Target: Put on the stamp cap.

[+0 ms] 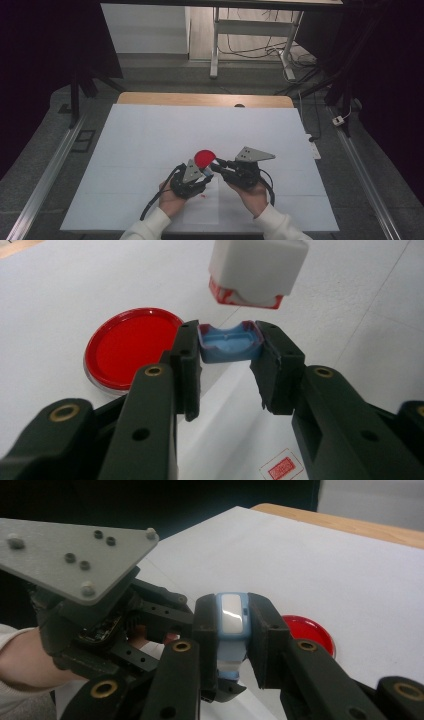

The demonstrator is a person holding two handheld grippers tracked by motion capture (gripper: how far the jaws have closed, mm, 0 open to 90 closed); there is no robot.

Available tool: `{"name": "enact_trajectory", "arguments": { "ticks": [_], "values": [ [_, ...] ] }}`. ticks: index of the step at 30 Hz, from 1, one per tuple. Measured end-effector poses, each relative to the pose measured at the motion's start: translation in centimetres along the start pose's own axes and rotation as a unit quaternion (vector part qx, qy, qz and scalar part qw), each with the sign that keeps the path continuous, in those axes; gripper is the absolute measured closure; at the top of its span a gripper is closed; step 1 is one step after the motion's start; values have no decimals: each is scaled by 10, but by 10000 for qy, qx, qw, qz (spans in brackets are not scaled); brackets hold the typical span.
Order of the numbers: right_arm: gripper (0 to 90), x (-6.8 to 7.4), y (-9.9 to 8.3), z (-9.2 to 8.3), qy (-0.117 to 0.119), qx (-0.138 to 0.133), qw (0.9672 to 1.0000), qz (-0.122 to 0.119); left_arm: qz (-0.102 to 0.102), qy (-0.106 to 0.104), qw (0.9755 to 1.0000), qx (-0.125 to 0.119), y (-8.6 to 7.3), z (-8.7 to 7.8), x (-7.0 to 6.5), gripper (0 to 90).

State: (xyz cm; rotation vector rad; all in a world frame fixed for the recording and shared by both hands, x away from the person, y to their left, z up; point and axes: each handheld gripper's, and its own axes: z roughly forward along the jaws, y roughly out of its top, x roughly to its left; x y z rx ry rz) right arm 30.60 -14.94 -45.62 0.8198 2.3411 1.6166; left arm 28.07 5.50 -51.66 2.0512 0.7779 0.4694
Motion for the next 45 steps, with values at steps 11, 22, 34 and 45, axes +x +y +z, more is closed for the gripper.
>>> {"name": "enact_trajectory", "arguments": {
  "ticks": [11, 22, 34, 45],
  "values": [
    [747, 1, -1, 5, -127, 75, 9997, 209, 31, 90, 9999, -38, 0, -1, 0, 646],
    [748, 2, -3, 9, -178, 141, 9992, 335, 97, 138, 9998, -43, -1, -1, -1, 647],
    [747, 3, -4, 11, -202, 205, 9990, 342, 117, 140, 9998, -37, -1, -1, -2, 647],
    [747, 3, -4, 13, -219, 271, 9988, 352, 145, 158, 9998, -47, -1, -1, -2, 647]
  ]
}}
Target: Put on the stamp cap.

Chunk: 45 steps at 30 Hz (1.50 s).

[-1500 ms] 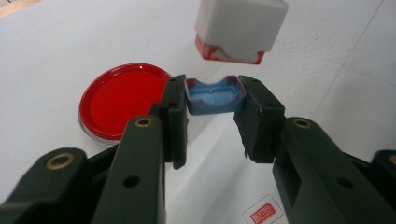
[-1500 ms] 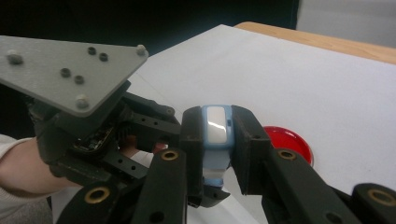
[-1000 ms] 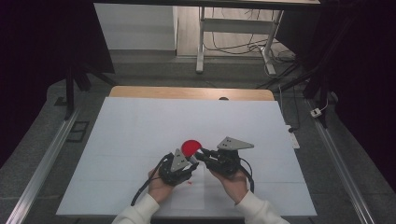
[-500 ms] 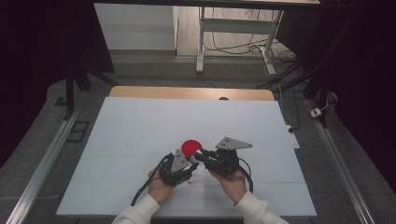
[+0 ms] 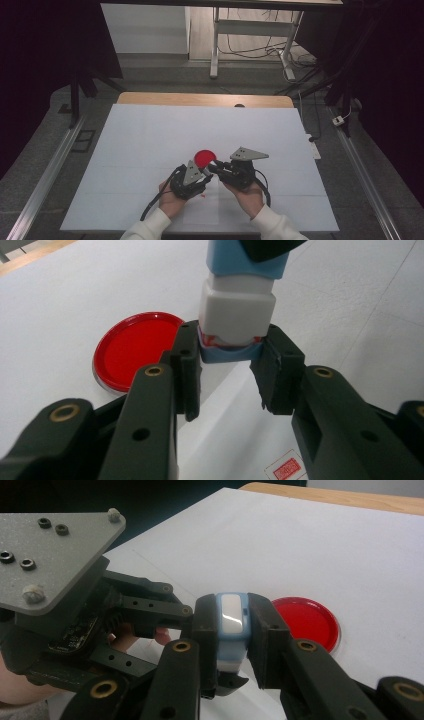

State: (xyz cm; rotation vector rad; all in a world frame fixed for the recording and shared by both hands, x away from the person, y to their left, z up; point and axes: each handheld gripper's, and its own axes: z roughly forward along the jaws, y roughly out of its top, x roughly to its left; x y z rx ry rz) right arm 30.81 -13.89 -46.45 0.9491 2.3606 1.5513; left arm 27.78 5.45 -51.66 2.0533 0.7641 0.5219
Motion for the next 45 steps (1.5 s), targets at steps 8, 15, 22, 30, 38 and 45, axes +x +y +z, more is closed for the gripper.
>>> {"name": "enact_trajectory", "arguments": {
  "ticks": [8, 15, 22, 30, 38, 45],
  "values": [
    [748, 0, 0, 0, 7, 67, 10000, 26, 60, 23, 10000, 17, 0, 1, -2, 648],
    [749, -1, 0, 0, 35, 99, 9999, 38, 156, 115, 9998, -11, 0, 0, -4, 651],
    [751, -2, 1, 0, 66, 171, 9998, 65, 204, 162, 9997, -11, 0, 0, -6, 653],
    [753, -2, 0, 1, 79, 243, 9997, 49, 249, 190, 9995, -32, 1, 0, -7, 653],
    [754, -3, 0, 1, 129, 273, 9995, 83, 302, 227, 9993, -74, 2, -1, -8, 653],
    [753, -3, 1, 0, 103, 250, 9996, -2, 239, 139, 9996, 27, 0, 1, -6, 650]
  ]
}}
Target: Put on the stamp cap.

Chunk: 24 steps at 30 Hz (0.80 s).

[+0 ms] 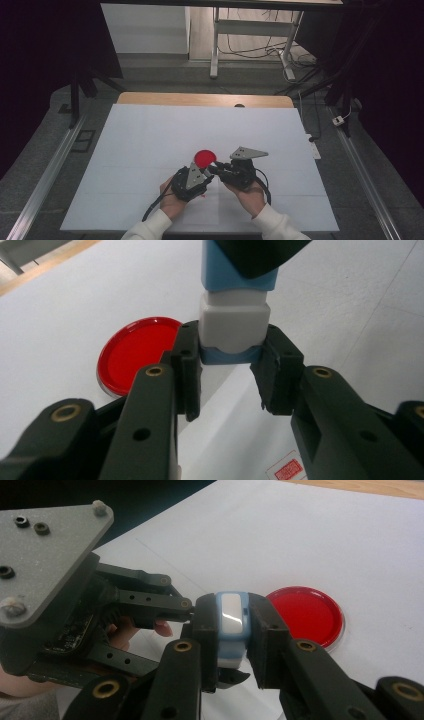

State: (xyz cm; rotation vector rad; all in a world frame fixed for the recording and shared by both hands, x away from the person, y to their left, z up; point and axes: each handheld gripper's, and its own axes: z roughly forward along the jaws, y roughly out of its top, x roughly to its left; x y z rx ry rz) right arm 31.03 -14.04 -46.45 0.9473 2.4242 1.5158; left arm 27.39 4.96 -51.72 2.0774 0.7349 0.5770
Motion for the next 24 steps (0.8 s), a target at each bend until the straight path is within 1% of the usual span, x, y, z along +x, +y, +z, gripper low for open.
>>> {"name": "enact_trajectory", "arguments": {
  "ticks": [6, 11, 14, 24],
  "values": [
    [752, 0, -2, 2, 8, -22, 10000, -60, -28, -4, 10000, 19, -1, 1, 1, 644],
    [752, 1, -2, 1, 0, -38, 9999, -153, -88, -74, 9999, 21, -1, 1, 2, 639],
    [752, 1, -2, 1, 3, -27, 9998, -184, -142, -105, 9998, 16, -1, 1, 2, 628],
    [752, 1, -2, 0, 48, -69, 9997, -246, -221, -154, 9996, 9, -1, 0, 4, 589]
  ]
}}
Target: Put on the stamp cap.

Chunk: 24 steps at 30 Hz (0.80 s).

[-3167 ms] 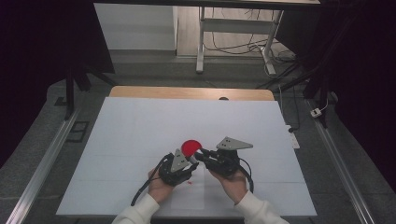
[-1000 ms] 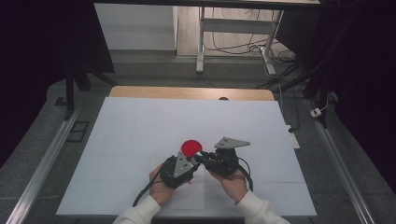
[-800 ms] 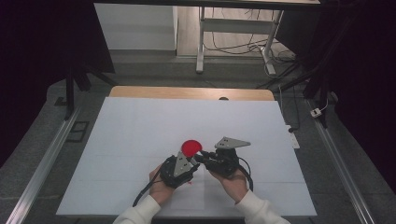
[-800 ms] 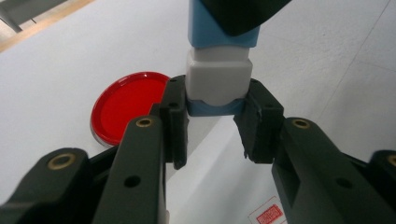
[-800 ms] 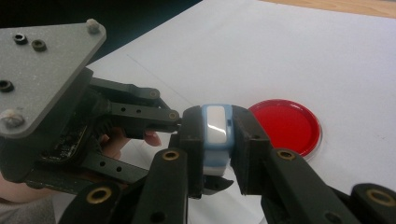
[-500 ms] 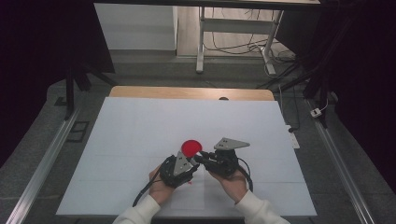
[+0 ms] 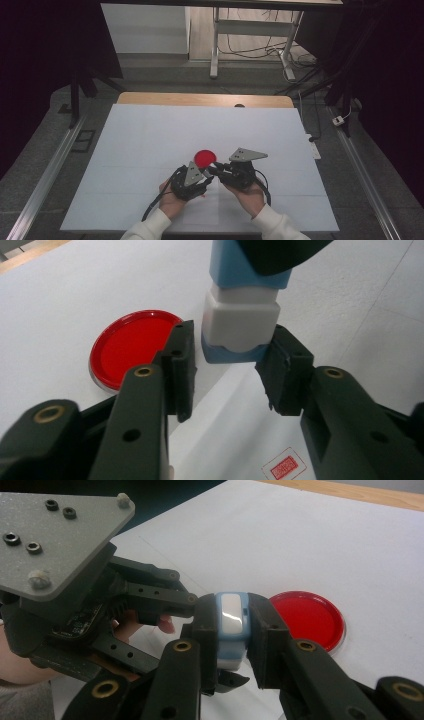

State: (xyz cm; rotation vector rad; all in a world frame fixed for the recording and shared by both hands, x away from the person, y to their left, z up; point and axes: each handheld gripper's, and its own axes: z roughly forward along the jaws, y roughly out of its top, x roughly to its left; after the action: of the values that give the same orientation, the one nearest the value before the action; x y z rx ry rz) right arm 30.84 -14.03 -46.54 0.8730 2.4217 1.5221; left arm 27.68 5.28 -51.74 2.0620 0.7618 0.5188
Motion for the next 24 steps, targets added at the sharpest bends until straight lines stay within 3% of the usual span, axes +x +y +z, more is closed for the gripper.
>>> {"name": "enact_trajectory", "arguments": {
  "ticks": [15, 24],
  "values": [
    [751, -2, 2, -3, 36, -122, 9999, -72, -208, -71, 9997, 102, -1, -2, 6, 396],
    [751, -11, 3, -5, 7, -146, 9998, -146, -347, -257, 9990, 150, -6, -18, 18, 344]
  ]
}}
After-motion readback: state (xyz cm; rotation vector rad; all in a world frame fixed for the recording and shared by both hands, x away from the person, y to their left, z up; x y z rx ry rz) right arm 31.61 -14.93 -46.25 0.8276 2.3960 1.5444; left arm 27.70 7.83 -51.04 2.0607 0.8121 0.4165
